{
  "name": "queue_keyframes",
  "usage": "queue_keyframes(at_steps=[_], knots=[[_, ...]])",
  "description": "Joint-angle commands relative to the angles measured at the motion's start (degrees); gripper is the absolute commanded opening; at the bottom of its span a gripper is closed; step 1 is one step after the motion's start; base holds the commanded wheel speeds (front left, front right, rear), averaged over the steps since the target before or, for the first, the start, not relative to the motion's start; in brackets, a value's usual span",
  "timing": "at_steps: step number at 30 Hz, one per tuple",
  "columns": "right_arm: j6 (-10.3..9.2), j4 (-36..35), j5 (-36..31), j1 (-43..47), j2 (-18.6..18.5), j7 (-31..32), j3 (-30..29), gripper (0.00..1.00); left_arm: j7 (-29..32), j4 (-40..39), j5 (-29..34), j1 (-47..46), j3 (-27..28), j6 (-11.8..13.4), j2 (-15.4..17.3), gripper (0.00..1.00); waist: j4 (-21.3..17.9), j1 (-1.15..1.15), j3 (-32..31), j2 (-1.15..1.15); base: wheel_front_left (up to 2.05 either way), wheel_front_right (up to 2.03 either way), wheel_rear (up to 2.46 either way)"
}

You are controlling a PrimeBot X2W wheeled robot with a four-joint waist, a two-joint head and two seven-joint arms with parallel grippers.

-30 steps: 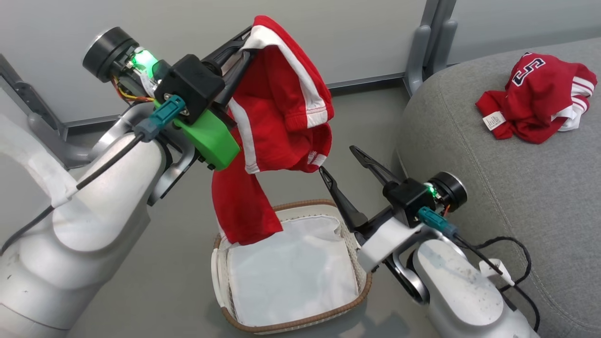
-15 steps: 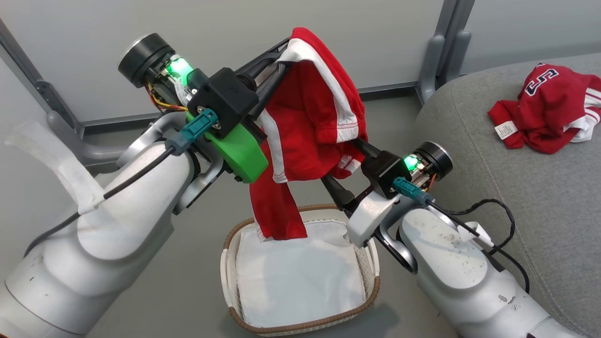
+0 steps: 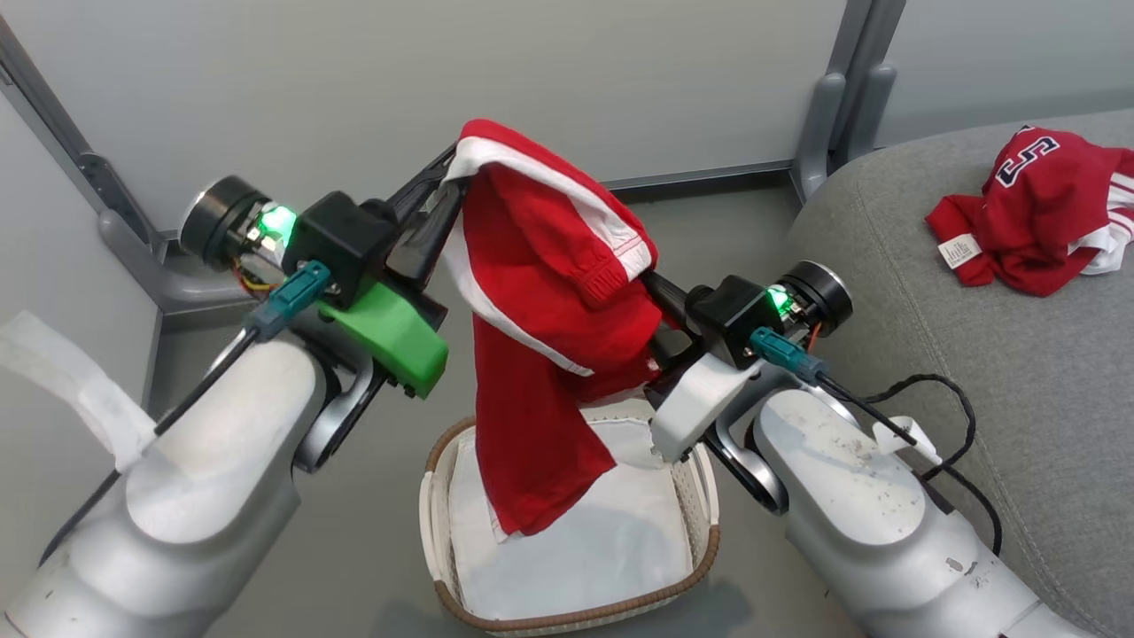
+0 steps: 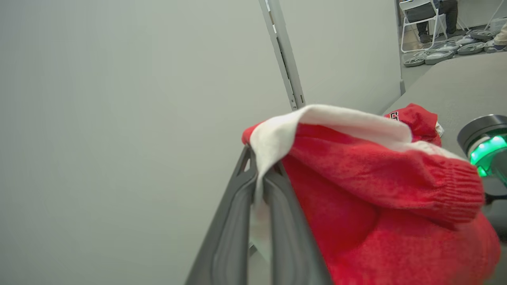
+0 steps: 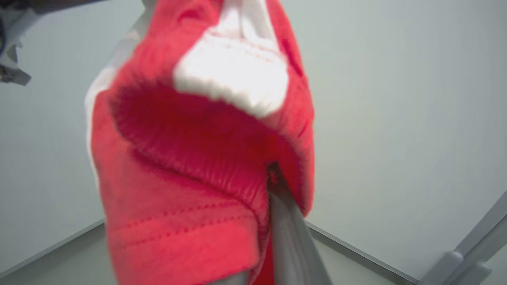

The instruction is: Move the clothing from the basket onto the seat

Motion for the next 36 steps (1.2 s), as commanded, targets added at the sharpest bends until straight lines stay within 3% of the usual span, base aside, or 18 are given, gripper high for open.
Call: queue_keyframes(at_steps=[1,13,19,26,31,36], knots=[[-0.08,-0.63,0.08,0.97,-0.21,-0.09,-0.93,0.00,-0.97,0.54,-1.02,2.22,0.54,0.80,0.15,1.00,-0.14,0.00,0.06,0.00,0.00,0.00,0.00],[-0.08,-4.61,-3.75,5.08,-0.19,-0.09,-10.58,0.00,-7.19,3.90,-6.22,16.97,2.09,4.49,-2.74,1.00,-0.45,0.00,0.53,0.00,0.00,0.00,0.00],[-0.08,-6.09,-6.30,8.26,-0.19,-0.09,-16.23,0.00,-8.08,4.89,-6.50,22.43,2.02,3.88,-4.77,1.00,-1.10,0.00,1.24,0.00,0.00,0.00,0.00],[-0.08,-7.06,-7.38,10.06,-0.20,-0.09,-18.68,0.00,-8.22,5.28,-4.78,24.00,2.28,2.84,-6.17,1.00,-2.63,0.00,2.13,0.00,0.00,0.00,0.00],[-0.08,-7.85,-8.17,10.29,-0.21,-0.09,-19.12,0.00,-8.20,4.31,-3.55,23.91,3.42,2.55,-6.82,1.00,-5.59,0.00,3.16,0.00,0.00,0.00,0.00],[-0.08,-9.21,-9.42,10.59,-0.21,-0.09,-20.84,0.00,-8.21,3.93,-2.19,24.27,4.17,2.03,-7.07,1.00,-11.22,0.00,4.35,0.00,0.00,0.00,0.00]])
